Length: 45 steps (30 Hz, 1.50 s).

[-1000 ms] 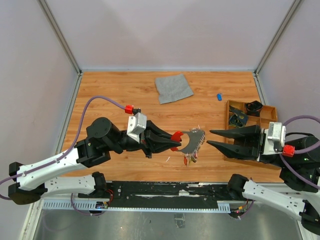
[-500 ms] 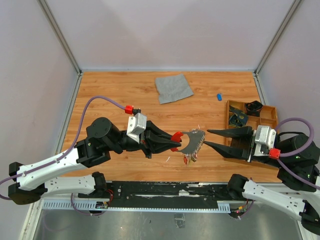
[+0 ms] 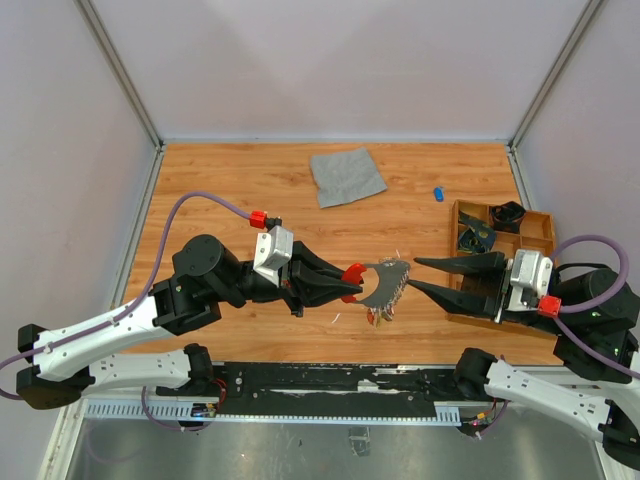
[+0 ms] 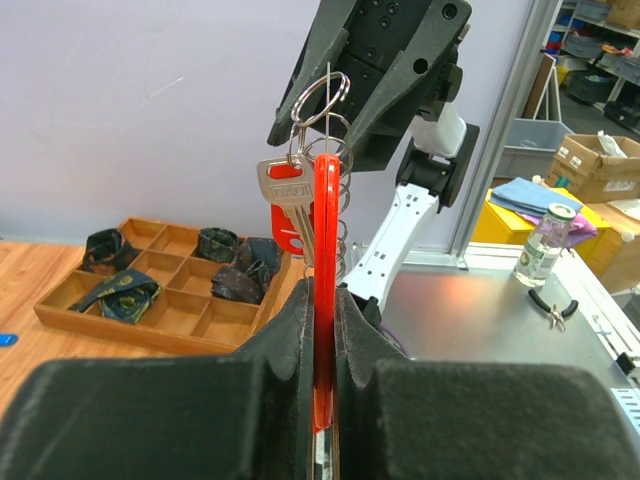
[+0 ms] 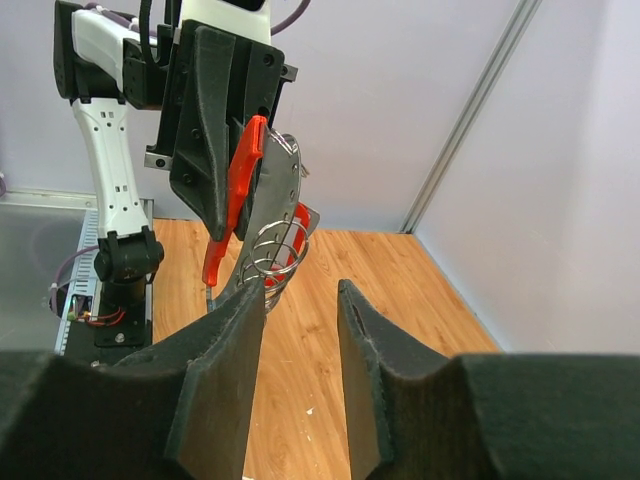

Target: Put the keys on the keyring

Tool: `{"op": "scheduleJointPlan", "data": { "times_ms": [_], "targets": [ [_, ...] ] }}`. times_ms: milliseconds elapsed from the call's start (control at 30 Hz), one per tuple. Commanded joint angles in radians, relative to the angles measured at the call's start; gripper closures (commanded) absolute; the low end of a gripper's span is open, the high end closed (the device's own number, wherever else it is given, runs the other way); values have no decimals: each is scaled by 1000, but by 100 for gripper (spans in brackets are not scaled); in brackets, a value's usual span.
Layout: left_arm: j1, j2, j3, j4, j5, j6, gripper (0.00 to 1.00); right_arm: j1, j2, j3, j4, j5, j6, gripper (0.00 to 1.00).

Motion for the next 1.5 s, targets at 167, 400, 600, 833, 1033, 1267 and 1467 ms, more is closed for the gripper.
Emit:
{"op": "scheduleJointPlan", "data": {
  "times_ms": [167,400,600,833,1033,1267,1467],
  "targets": [
    [2,-7,41,43,-10,4,99,-6,9,-5,48,-16,14,61],
    [1,5,50,36,-18,5,99,-6,16,-7,53,-20,18,59],
    [2,13,54,31,-17,7,100,-7,16,-8,59,-21,21,67],
    [1,11,52,28,-24,8,99,-6,6,-7,69,-30,30,75],
    [1,9,48,24,-30,10,100,-6,-11,-8,78,-24,40,75],
    [1,11,42,29,-32,9,99,-6,-33,-15,90,-17,51,75],
    [2,14,42,29,-28,7,99,-6,-35,-22,103,-34,65,75]
  ]
}}
